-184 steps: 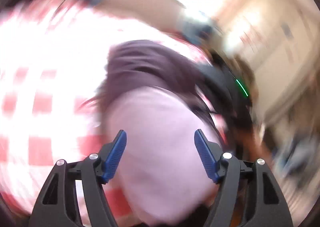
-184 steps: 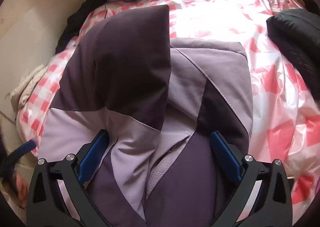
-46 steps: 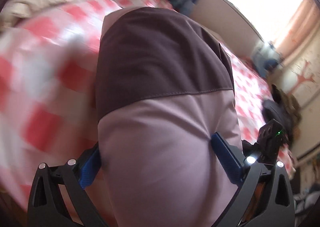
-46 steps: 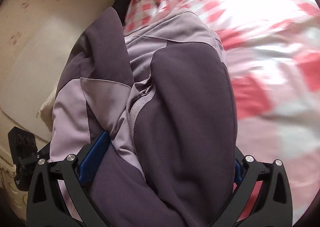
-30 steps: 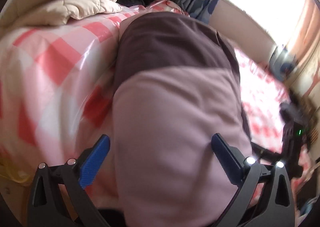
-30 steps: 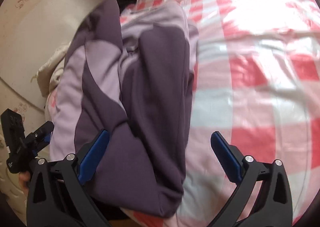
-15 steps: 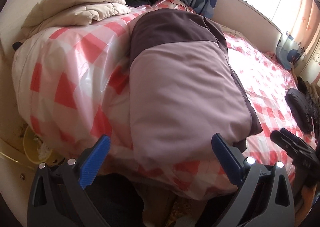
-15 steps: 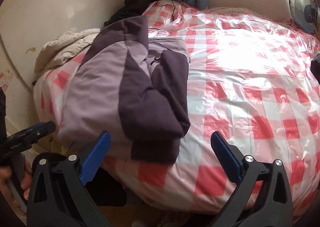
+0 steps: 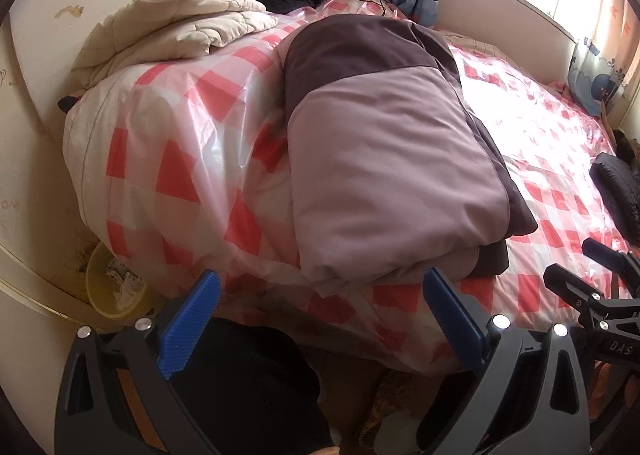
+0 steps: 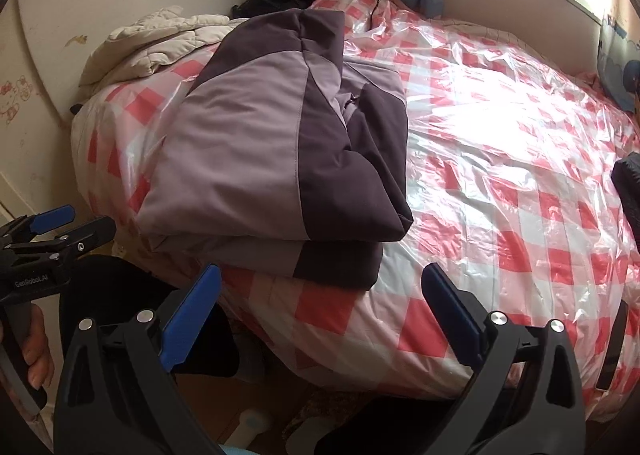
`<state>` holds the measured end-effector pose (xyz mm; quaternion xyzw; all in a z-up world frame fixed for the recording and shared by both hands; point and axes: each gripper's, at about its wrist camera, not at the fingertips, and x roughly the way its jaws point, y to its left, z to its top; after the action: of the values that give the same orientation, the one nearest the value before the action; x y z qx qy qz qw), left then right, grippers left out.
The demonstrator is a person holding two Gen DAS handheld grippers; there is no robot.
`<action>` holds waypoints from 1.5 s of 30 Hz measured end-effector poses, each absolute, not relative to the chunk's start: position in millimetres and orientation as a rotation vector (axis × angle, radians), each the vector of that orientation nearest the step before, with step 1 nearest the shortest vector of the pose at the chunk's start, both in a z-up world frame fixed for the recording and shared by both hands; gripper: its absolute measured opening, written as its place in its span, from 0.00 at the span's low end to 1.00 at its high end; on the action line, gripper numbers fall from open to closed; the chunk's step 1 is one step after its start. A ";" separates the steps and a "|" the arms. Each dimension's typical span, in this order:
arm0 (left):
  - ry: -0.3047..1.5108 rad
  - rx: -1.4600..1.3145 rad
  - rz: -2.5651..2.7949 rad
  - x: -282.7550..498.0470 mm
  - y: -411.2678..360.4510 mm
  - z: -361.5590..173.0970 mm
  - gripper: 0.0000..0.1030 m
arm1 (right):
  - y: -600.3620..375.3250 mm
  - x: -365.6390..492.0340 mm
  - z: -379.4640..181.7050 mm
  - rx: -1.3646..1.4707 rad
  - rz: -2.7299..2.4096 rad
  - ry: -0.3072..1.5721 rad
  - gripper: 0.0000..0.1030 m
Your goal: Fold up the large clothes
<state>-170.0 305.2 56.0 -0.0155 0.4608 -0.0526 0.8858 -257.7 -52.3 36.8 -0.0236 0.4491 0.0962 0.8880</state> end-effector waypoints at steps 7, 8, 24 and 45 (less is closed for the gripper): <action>0.923 0.012 -0.073 -171.9 298.2 65.1 0.94 | -49.5 -254.9 42.3 -0.095 0.140 0.924 0.94; 0.923 0.021 -0.074 -171.4 297.0 65.6 0.94 | -49.8 -254.2 42.4 -0.101 0.131 0.924 0.94; 0.984 0.060 -0.053 -166.7 289.3 57.9 0.95 | -50.4 -250.8 38.6 -0.127 0.102 0.936 0.94; 0.986 0.032 -0.081 -169.0 289.2 57.8 0.95 | -49.3 -251.5 34.0 -0.128 0.107 0.948 0.94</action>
<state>-169.0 289.2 57.8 0.0154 0.4733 -0.0387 0.8799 -251.5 -49.3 34.0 -0.0617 0.4558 0.0512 0.8865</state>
